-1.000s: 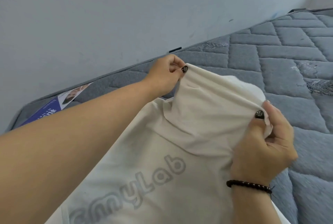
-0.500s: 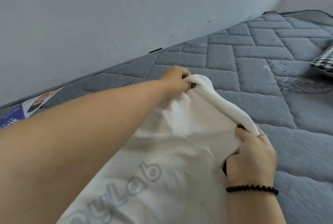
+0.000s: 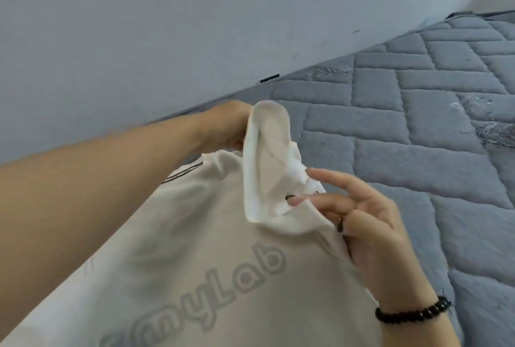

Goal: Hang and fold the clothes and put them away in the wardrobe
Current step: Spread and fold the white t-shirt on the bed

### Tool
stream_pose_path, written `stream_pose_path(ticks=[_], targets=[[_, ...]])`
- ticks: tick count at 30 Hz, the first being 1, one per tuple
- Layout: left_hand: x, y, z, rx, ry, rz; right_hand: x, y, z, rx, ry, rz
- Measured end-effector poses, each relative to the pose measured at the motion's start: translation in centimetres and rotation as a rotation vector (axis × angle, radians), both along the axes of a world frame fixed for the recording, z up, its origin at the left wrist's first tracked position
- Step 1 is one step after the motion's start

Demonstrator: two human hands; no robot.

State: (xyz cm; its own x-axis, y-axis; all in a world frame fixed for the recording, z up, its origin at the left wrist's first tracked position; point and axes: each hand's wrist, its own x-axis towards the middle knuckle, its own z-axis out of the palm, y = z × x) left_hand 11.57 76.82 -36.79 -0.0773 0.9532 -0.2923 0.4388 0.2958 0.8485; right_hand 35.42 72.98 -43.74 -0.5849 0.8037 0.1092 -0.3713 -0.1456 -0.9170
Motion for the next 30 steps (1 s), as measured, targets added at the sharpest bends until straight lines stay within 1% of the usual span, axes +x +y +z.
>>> stream_pose_path(ticks=[1, 3, 4, 5, 7, 8, 10, 11, 12, 13, 14, 15, 16, 17, 18, 19, 21, 23, 24, 28, 30], targets=[[-1.1, -1.4, -0.6, -0.069, -0.007, -0.006, -0.4, -0.2, -0.1, 0.047, -0.046, -0.017], [-2.5, -3.6, -1.7, -0.173, -0.023, 0.053, -1.4, -0.4, -0.4, 0.105, -0.104, -0.171], [-2.8, -4.4, -2.1, -0.171, 0.001, 0.104, -1.9, -0.4, -0.6, 0.172, -0.158, -0.27], [-3.1, -5.0, -2.8, -0.136, 0.054, 0.156, -2.4, -0.4, -1.0, 0.284, -0.249, -0.351], [-2.8, -6.0, -4.2, -0.043, 0.223, 0.196, -3.4, -0.7, -1.9, 0.485, -0.445, -0.423], [-2.5, -6.4, -5.0, 0.01, 0.319, 0.175, -3.8, -0.8, -2.3, 0.558, -0.515, -0.404], [-2.1, -6.7, -6.4, 0.074, 0.482, 0.144, -4.3, -0.9, -3.2, 0.706, -0.67, -0.287], [-2.1, -6.6, -6.8, 0.083, 0.506, 0.161, -4.3, -1.0, -3.5, 0.774, -0.766, -0.221], [-2.1, -6.5, -6.8, 0.073, 0.439, 0.191, -4.3, -1.0, -3.7, 0.819, -0.856, -0.165], [-2.1, -6.4, -6.6, 0.051, 0.304, 0.217, -4.2, -0.9, -3.8, 0.829, -0.912, -0.126], [-2.2, -6.4, -6.3, 0.027, 0.183, 0.214, -4.1, -0.8, -3.7, 0.808, -0.922, -0.111], [-2.4, -6.3, -6.0, 0.013, 0.134, 0.198, -4.1, -0.9, -3.3, 0.774, -0.882, -0.116], [-2.8, -6.3, -6.0, 0.006, 0.172, 0.181, -4.2, -1.0, -2.8, 0.758, -0.801, -0.155], [-3.1, -6.3, -6.2, -0.003, 0.258, 0.171, -4.2, -1.1, -2.4, 0.781, -0.738, -0.219], [-3.3, -6.3, -6.6, -0.003, 0.372, 0.162, -4.2, -1.3, -2.2, 0.813, -0.717, -0.277], [-3.5, -6.3, -7.2, -0.001, 0.471, 0.167, -4.2, -1.5, -1.9, 0.837, -0.738, -0.309], [-3.5, -6.3, -8.2, 0.003, 0.555, 0.186, -4.3, -1.9, -1.4, 0.807, -0.891, -0.235], [-3.3, -6.3, -8.7, 0.017, 0.587, 0.179, -4.4, -2.4, -1.3, 0.785, -1.142, -0.089], [-3.3, -6.3, -8.9, 0.028, 0.589, 0.167, -4.4, -2.5, -1.2, 0.785, -1.208, -0.055], [-3.7, -6.4, -9.0, 0.063, 0.522, 0.15, -4.0, -2.6, -0.3, 0.684, -1.142, -0.029], [-3.7, -6.5, -8.9, 0.066, 0.535, 0.127, -3.3, -2.7, 0.6, 0.589, -1.088, 0.068]])
